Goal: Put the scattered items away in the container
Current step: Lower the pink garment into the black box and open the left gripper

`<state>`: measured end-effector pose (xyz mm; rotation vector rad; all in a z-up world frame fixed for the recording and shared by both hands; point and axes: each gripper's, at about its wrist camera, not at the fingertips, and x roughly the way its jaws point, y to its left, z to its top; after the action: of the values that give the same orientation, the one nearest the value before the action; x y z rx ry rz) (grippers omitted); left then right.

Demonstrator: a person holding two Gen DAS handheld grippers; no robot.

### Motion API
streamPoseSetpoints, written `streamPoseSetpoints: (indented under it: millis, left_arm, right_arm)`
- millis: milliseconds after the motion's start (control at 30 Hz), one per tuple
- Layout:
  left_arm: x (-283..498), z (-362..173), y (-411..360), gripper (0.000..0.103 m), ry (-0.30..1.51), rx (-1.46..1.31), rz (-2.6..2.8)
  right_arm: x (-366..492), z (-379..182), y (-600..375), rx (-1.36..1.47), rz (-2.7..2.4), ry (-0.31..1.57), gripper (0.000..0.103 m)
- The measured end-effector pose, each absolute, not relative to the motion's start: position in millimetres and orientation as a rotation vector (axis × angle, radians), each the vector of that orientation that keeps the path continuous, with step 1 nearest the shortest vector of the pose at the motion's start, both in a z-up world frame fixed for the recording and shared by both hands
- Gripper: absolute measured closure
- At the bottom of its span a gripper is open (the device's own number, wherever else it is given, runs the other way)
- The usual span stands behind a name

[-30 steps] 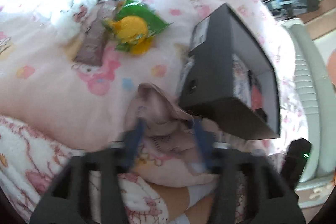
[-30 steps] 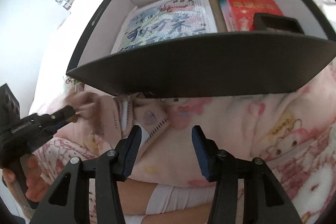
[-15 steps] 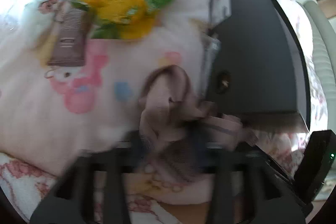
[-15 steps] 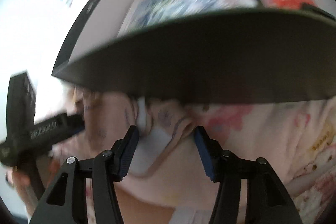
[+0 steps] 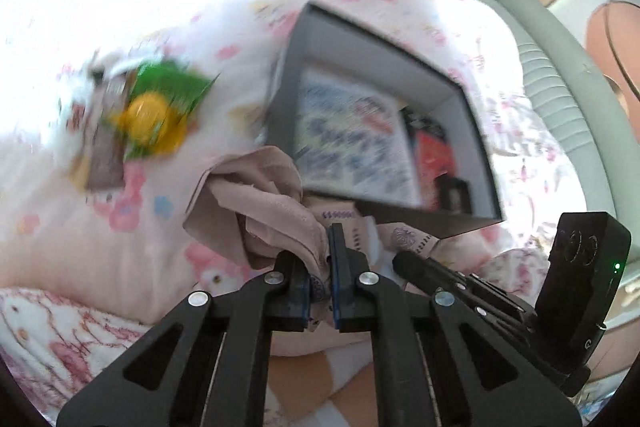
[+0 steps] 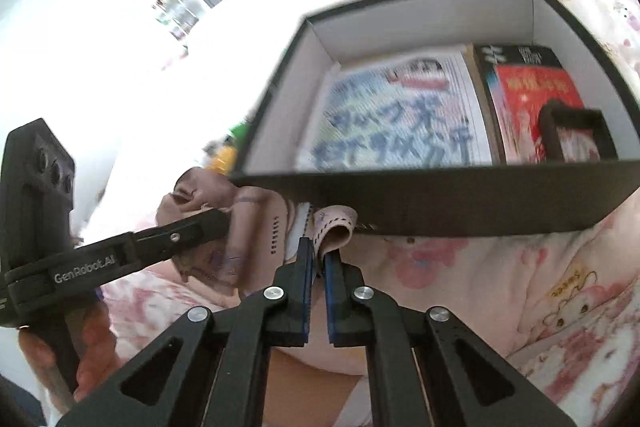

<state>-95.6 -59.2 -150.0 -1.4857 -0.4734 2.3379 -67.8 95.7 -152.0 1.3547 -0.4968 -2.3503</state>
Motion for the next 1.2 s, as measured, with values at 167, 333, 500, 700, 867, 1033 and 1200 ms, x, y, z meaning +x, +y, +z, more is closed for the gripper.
streamPoseSetpoints:
  millis: [167, 333, 500, 700, 867, 1033, 1200]
  left_arm:
    - [-119.5, -106.0, -27.9, 0.097, -0.429, -1.329, 2.342]
    - [-166.4, -78.0, 4.8, 0.097, -0.363, -1.264, 2.344]
    - [-237.0, -89.3, 18.0, 0.097, -0.382, -1.335, 2.336]
    - [-304.5, -149.1, 31.6, 0.097, -0.380, -1.531, 2.303]
    - [-319.6, -191.1, 33.7, 0.088, -0.358, -1.752, 2.239]
    - [-299.5, -188.7, 30.1, 0.084, -0.357, -1.754, 2.252]
    - [-277.0, -173.4, 29.0, 0.084, -0.322, -1.689, 2.344]
  right_arm:
    - [-81.8, -107.8, 128.1, 1.197, -2.443, -0.459, 0.100]
    - [-94.0, -75.5, 180.2, 1.096, -2.478, -0.500, 0.100]
    - [-147.5, -56.0, 202.9, 1.110, -2.493, -0.439, 0.100]
    - [-224.8, -70.9, 211.6, 1.305, -2.478, -0.263, 0.099]
    - [-259.8, -122.7, 221.2, 1.558, -2.394, -0.190, 0.098]
    - [-247.9, -108.8, 250.4, 1.479, -2.648, -0.167, 0.098]
    - [-246.8, -109.2, 271.2, 1.510, -2.492, -0.404, 0.097]
